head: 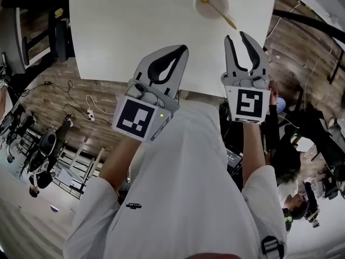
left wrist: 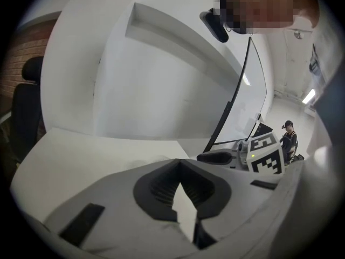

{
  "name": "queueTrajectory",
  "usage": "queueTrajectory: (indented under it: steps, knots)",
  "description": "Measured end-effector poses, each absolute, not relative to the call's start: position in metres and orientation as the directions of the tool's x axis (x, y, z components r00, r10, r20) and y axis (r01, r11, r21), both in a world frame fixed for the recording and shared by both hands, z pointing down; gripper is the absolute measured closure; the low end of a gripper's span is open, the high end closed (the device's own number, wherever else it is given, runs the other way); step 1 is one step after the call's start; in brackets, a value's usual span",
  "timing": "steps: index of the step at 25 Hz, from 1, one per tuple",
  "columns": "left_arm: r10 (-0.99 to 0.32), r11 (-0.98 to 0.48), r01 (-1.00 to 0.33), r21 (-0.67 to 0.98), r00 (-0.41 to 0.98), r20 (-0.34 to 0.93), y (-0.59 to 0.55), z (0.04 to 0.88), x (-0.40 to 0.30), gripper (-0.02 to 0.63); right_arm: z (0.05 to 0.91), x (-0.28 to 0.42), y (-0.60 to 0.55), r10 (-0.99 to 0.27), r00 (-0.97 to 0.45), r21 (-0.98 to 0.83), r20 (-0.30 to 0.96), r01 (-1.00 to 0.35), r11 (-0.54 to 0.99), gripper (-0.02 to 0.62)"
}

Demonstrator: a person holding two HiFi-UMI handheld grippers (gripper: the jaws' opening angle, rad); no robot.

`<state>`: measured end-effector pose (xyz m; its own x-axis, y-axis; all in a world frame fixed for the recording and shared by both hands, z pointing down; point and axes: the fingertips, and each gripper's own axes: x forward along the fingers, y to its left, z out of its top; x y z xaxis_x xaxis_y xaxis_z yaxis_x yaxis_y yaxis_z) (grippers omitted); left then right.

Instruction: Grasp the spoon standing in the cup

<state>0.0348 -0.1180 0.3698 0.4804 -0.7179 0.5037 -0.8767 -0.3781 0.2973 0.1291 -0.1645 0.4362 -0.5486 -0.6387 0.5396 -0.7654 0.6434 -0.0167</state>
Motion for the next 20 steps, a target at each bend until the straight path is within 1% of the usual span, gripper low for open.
queueTrajectory:
  steps: [3, 5, 9, 13, 14, 16, 20]
  knots:
    - [-0.708, -0.360, -0.881, 0.307, 0.472, 0.525, -0.117, 0.383, 0.035, 0.621, 0.455, 0.130, -0.165, -0.587, -0.517, 0.090, 0.623, -0.698, 0.710, 0.485]
    - [-0.684, -0.350, -0.881, 0.318, 0.472, 0.557, -0.113, 0.393, 0.036, 0.621, 0.465, 0.130, -0.166, -0.569, -0.510, 0.115, 0.645, -0.672, 0.732, 0.483]
    - [-0.713, -0.334, -0.889, 0.313, 0.455, 0.533, -0.121, 0.400, 0.028, 0.621, 0.476, 0.119, -0.175, -0.554, -0.545, 0.073, 0.629, -0.668, 0.740, 0.482]
    - [-0.715, -0.318, -0.894, 0.316, 0.445, 0.540, -0.122, 0.406, 0.025, 0.621, 0.486, 0.116, -0.180, -0.549, -0.546, 0.084, 0.633, -0.656, 0.750, 0.482]
    - [-0.710, -0.316, -0.894, 0.318, 0.445, 0.546, -0.121, 0.408, 0.024, 0.621, 0.489, 0.115, -0.179, -0.539, -0.543, 0.088, 0.644, -0.646, 0.758, 0.482]
    - [-0.683, -0.314, -0.892, 0.326, 0.451, 0.575, -0.116, 0.412, 0.025, 0.621, 0.493, 0.114, -0.177, -0.524, -0.538, 0.101, 0.660, -0.628, 0.772, 0.509]
    - [-0.661, -0.315, -0.890, 0.331, 0.456, 0.596, -0.109, 0.417, 0.024, 0.621, 0.494, 0.111, -0.176, -0.533, -0.534, 0.113, 0.656, -0.628, 0.770, 0.514]
